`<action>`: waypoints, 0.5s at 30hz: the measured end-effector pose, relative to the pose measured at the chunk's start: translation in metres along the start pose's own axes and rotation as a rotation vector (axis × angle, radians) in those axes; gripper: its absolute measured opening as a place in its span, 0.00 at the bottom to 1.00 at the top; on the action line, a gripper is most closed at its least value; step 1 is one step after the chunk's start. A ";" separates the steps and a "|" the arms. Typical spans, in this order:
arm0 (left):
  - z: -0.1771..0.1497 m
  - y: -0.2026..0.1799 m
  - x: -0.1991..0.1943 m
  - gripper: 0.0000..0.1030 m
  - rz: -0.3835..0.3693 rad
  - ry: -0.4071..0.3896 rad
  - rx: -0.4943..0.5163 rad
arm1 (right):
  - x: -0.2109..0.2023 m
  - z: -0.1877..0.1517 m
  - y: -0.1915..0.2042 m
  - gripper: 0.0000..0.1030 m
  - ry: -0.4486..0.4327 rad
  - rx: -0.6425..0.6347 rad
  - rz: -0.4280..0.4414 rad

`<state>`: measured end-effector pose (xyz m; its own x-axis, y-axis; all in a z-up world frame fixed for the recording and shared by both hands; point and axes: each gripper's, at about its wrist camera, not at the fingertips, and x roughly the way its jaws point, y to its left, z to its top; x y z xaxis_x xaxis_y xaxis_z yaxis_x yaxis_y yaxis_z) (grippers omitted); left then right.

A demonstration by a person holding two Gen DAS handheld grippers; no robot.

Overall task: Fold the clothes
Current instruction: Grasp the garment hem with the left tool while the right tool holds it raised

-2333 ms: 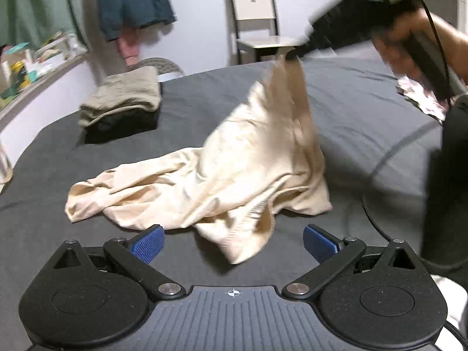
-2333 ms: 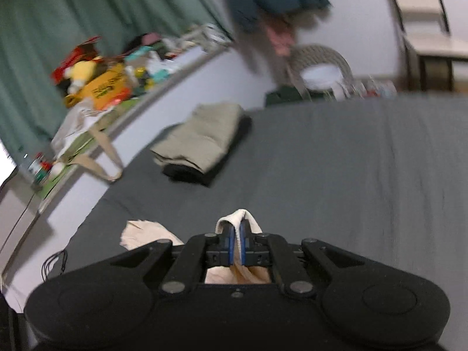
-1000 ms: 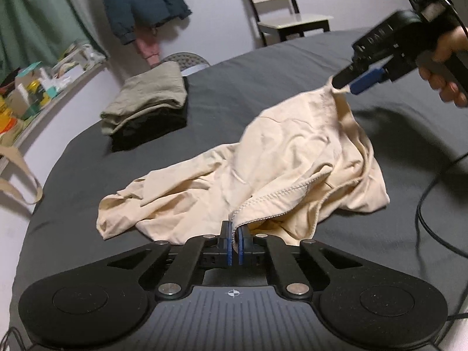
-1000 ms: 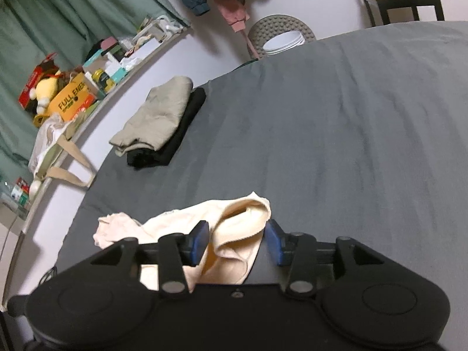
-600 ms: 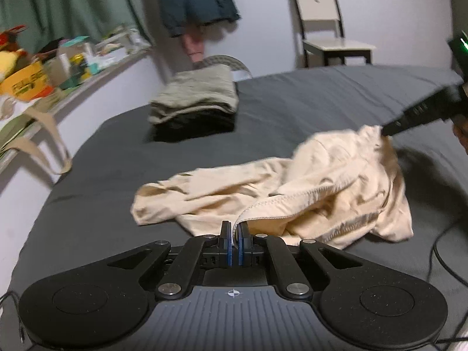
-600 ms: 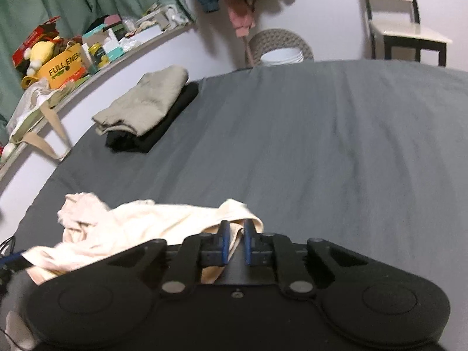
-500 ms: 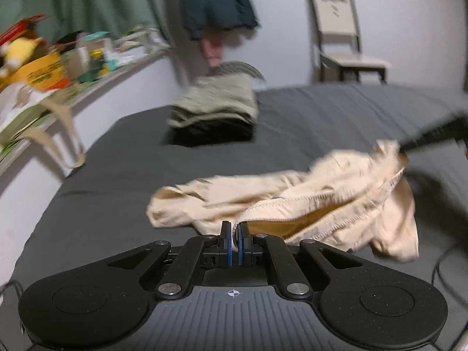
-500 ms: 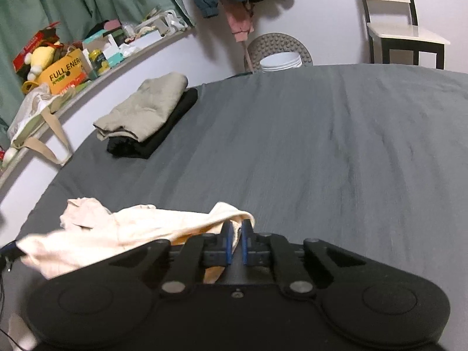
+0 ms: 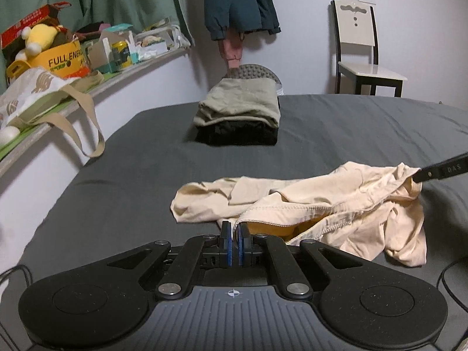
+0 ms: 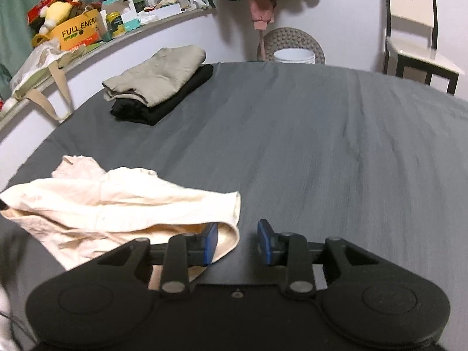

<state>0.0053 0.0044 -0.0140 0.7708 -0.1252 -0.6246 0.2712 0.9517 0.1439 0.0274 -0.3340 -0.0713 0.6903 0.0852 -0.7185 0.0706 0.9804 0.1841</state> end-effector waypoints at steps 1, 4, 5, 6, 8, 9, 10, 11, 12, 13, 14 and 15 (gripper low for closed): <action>-0.001 0.001 0.000 0.04 0.000 0.001 -0.004 | 0.001 0.000 -0.001 0.13 0.000 0.002 0.004; -0.003 0.004 0.002 0.04 0.002 -0.001 -0.020 | 0.000 0.001 -0.004 0.04 -0.024 0.023 0.010; -0.003 0.004 0.000 0.04 0.002 -0.004 -0.030 | -0.004 0.002 -0.005 0.04 -0.041 0.030 0.013; -0.003 0.005 -0.004 0.04 0.001 -0.010 -0.040 | -0.009 0.003 -0.005 0.03 -0.063 0.037 0.015; 0.001 0.009 -0.007 0.04 -0.004 -0.025 -0.057 | -0.021 0.007 -0.008 0.03 -0.105 0.047 0.027; 0.006 0.011 -0.009 0.04 -0.009 -0.037 -0.062 | -0.030 0.010 -0.009 0.03 -0.127 0.051 0.034; 0.011 0.012 -0.011 0.04 -0.015 -0.048 -0.066 | -0.039 0.014 -0.009 0.03 -0.149 0.056 0.042; 0.018 0.014 -0.015 0.04 -0.024 -0.060 -0.070 | -0.048 0.018 -0.011 0.03 -0.172 0.058 0.046; 0.028 0.015 -0.019 0.04 -0.035 -0.073 -0.071 | -0.058 0.022 -0.012 0.03 -0.194 0.055 0.047; 0.038 0.017 -0.023 0.04 -0.045 -0.087 -0.074 | -0.069 0.027 -0.013 0.03 -0.215 0.051 0.047; 0.048 0.019 -0.029 0.04 -0.055 -0.102 -0.077 | -0.079 0.033 -0.015 0.03 -0.232 0.046 0.048; 0.059 0.022 -0.034 0.04 -0.066 -0.116 -0.080 | -0.089 0.039 -0.017 0.03 -0.245 0.041 0.053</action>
<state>0.0191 0.0126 0.0555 0.8157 -0.2151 -0.5370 0.2800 0.9591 0.0411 -0.0070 -0.3648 0.0163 0.8475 0.0855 -0.5239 0.0557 0.9672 0.2479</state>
